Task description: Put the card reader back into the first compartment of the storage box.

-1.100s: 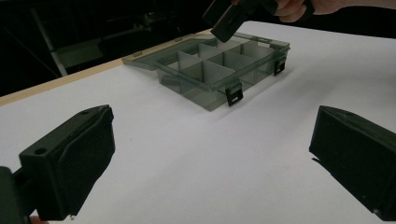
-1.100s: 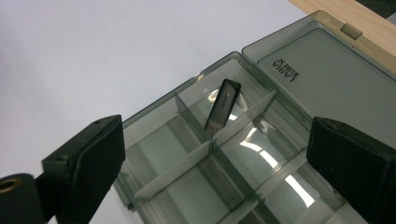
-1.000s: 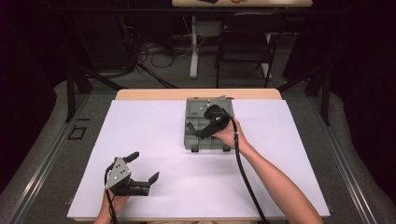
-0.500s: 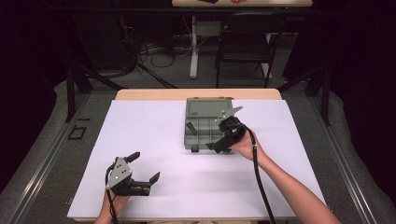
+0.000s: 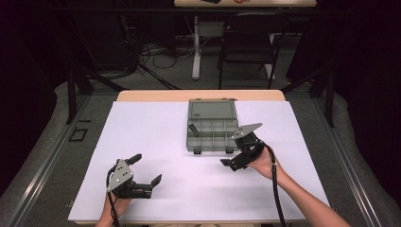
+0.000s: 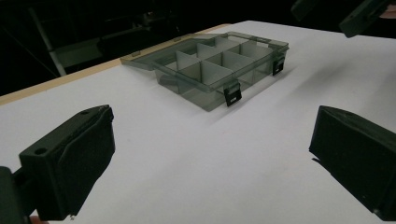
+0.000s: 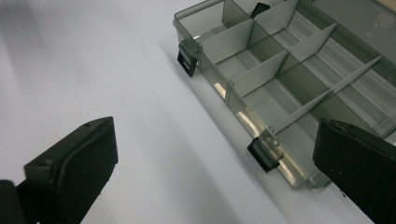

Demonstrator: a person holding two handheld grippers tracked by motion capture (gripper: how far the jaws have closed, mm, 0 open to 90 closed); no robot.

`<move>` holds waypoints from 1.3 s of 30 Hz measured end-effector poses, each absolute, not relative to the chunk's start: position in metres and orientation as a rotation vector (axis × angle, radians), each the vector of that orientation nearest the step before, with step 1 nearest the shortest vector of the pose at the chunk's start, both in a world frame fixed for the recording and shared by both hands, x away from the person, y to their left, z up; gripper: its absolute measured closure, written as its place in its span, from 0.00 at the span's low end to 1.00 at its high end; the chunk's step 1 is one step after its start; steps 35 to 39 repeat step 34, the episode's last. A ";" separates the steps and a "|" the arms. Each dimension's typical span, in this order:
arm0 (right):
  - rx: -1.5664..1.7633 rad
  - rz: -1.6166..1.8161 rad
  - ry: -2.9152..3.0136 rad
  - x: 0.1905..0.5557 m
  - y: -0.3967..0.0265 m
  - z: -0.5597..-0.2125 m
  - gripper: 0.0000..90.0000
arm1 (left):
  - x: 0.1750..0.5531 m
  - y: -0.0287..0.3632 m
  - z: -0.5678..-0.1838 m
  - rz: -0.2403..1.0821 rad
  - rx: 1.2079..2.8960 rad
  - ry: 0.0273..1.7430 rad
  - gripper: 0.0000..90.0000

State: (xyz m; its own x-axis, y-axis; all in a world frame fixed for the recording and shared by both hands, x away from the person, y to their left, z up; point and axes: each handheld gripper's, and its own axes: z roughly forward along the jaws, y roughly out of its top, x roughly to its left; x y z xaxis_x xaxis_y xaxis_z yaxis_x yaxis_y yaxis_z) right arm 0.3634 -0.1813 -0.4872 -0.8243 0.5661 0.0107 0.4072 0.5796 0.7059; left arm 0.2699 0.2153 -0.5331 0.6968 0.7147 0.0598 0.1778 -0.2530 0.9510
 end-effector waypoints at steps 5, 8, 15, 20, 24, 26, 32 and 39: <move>0.812 1.083 2.580 0.346 -0.193 -0.491 0.00 | 0.270 0.215 -0.533 0.600 1.793 0.705 0.00; 0.823 1.097 2.557 0.338 -0.199 -0.493 0.00 | 0.270 0.215 -0.533 0.600 1.791 0.708 0.00; 0.847 1.130 2.506 0.319 -0.216 -0.497 0.00 | 0.270 0.215 -0.533 0.601 1.786 0.710 0.00; 0.865 1.134 2.475 0.303 -0.228 -0.505 0.00 | 0.269 0.216 -0.533 0.601 1.783 0.710 0.00; 0.882 1.159 2.458 0.290 -0.239 -0.509 0.00 | 0.270 0.215 -0.533 0.601 1.786 0.710 0.00; 0.881 1.156 2.444 0.283 -0.245 -0.511 0.00 | 0.269 0.215 -0.532 0.605 1.785 0.709 0.00; 0.929 1.197 2.395 0.264 -0.262 -0.522 0.00 | 0.270 0.215 -0.533 0.601 1.789 0.713 0.00; 0.930 1.207 2.388 0.262 -0.265 -0.524 0.00 | 0.270 0.215 -0.533 0.603 1.791 0.708 0.00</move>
